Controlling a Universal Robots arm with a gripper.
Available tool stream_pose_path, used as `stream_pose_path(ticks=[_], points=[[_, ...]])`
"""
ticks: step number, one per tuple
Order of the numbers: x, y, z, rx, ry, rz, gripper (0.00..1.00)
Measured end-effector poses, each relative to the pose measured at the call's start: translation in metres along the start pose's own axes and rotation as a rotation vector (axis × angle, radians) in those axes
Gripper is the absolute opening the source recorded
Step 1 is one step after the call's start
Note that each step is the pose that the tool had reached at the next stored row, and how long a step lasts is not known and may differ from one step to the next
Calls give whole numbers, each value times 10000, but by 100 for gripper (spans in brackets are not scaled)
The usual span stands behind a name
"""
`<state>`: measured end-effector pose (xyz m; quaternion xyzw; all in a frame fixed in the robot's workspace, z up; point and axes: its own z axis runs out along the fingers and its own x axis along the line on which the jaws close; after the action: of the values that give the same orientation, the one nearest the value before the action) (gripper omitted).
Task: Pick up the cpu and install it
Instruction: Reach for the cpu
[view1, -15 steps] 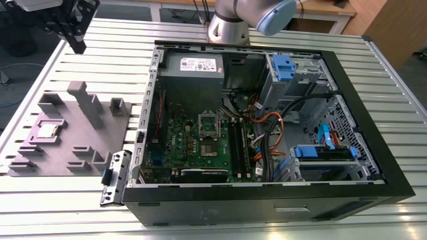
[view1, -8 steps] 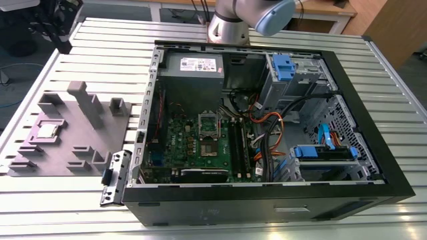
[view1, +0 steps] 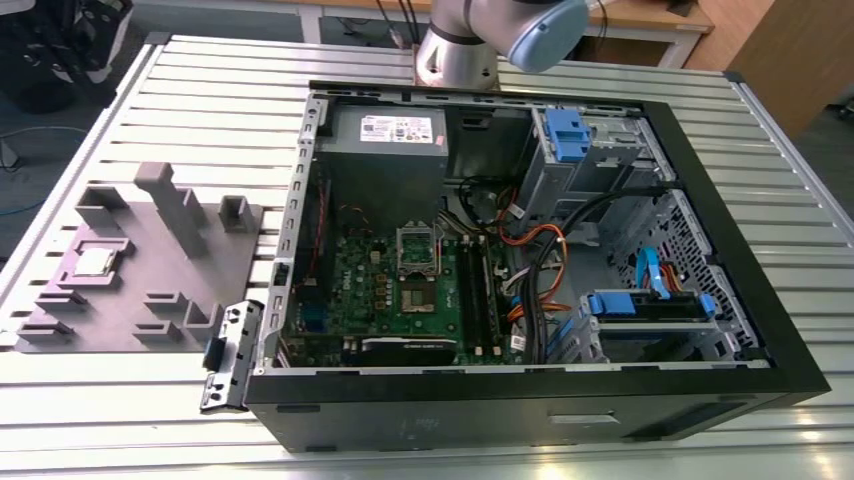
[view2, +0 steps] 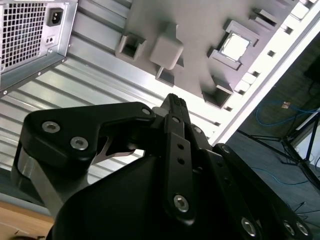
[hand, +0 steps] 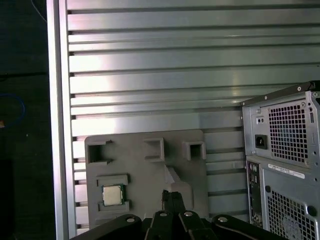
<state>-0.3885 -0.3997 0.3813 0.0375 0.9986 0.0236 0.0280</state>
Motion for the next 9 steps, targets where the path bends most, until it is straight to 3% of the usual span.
stream_pose_path(ticks=[9], points=[[205,-15,-5,-3,-23,-1,11]])
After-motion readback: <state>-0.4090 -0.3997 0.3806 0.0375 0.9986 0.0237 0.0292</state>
